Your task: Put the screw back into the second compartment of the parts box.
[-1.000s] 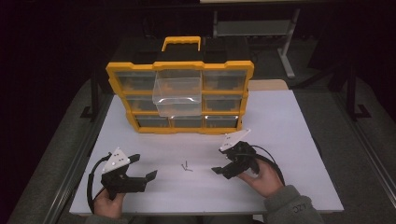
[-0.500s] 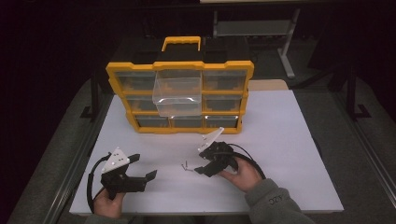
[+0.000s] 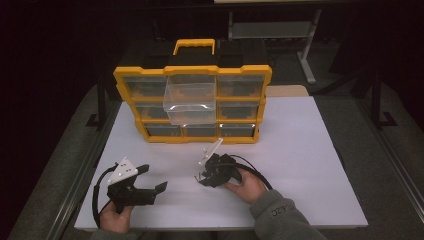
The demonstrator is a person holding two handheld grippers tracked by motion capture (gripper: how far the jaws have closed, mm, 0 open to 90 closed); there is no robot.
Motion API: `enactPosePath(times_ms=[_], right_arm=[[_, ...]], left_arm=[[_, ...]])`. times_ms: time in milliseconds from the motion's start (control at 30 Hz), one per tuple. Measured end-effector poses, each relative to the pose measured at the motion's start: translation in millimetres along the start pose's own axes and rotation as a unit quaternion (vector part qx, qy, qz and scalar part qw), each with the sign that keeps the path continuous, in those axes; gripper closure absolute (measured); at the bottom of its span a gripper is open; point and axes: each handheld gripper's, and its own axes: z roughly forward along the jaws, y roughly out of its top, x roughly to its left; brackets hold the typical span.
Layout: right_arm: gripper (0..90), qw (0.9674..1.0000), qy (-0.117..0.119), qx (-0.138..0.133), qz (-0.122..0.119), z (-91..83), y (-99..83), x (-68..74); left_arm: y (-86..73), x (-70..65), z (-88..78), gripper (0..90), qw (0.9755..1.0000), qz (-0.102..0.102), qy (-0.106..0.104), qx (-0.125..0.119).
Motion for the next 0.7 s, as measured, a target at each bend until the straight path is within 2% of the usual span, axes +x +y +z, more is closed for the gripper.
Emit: enactPosePath(times_ms=[100,267,333,400,600,700], right_arm=[[70.7,0.9999,0.006,-0.005,-0.010,5.2,1.0,-0.8],[75.5,0.9997,-0.007,0.005,-0.024,10.4,4.0,0.5],[77.3,0.9997,-0.007,0.012,-0.021,12.1,4.7,1.9],[79.8,0.9993,-0.011,0.015,-0.034,13.8,4.6,2.4],[86.0,0.9984,-0.020,0.020,-0.049,14.0,5.1,4.7],[86.6,0.9986,-0.017,0.018,-0.047,14.0,4.7,4.2]], left_arm=[[-0.1,0.0,0.0,14.0,1.0000,0.000,0.000,0.001],[-0.2,1.8,-0.5,14.0,1.0000,0.000,0.000,0.004],[-0.2,2.1,-0.6,13.9,1.0000,0.000,0.001,0.003],[-0.2,2.0,-0.7,14.0,1.0000,0.000,0.000,0.002],[-0.8,2.6,-0.9,14.0,1.0000,-0.006,0.000,0.001],[-0.7,2.2,-0.8,14.0,1.0000,-0.005,0.000,0.000]])
